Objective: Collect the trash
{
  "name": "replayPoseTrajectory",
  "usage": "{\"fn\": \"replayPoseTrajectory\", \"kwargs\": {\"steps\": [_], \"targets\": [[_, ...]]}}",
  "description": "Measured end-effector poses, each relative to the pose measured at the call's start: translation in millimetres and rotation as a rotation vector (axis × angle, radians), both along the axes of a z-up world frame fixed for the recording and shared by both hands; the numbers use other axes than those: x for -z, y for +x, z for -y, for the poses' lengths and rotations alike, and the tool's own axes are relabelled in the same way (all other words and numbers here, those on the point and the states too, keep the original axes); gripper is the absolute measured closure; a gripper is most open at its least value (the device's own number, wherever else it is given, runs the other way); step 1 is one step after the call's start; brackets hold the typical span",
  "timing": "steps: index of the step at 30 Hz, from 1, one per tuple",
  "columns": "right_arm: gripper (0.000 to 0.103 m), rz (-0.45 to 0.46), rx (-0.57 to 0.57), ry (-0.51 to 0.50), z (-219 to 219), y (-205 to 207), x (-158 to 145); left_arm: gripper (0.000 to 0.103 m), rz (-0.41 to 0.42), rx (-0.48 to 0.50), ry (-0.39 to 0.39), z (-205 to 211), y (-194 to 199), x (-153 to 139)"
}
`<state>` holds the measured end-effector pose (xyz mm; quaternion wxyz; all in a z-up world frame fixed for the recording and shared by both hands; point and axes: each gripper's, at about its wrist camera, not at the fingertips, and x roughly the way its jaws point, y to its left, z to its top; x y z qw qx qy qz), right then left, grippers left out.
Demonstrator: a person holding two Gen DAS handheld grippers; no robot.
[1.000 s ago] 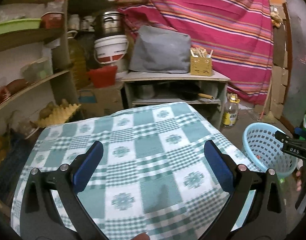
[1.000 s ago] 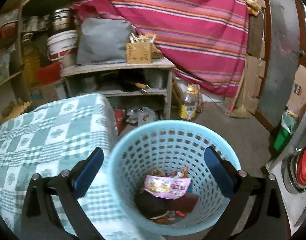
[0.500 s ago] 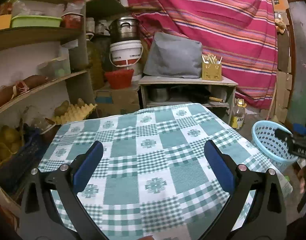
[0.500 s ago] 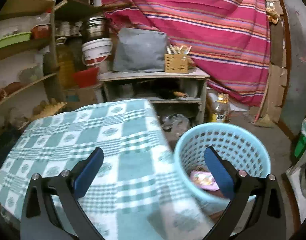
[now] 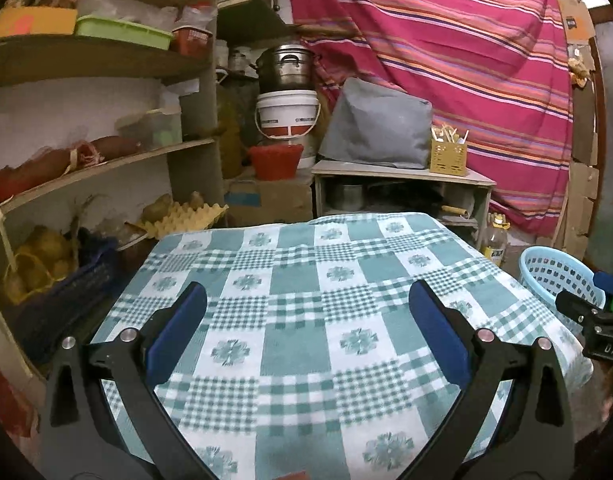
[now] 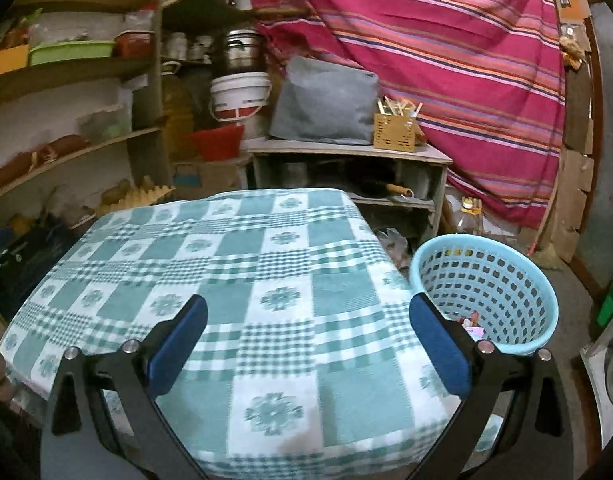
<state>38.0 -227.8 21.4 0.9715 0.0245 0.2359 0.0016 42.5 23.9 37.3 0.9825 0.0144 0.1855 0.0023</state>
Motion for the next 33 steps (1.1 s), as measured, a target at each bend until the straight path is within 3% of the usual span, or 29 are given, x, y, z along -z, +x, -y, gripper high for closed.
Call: {"fn": "replayPoseTrajectory", "kwargs": {"steps": [14,33], "targets": [[0.004,0.005,-0.020,-0.046,-28.2,-22.4,9.2,0.005,-0.030,-0.083,-0.087,-25.6,-29.4,26.1],[0.005,0.006,-0.004,-0.078,-45.1,-21.2,21.8,0.005,-0.091,-0.102,-0.017,-6.4,-18.2,57.3]]}}
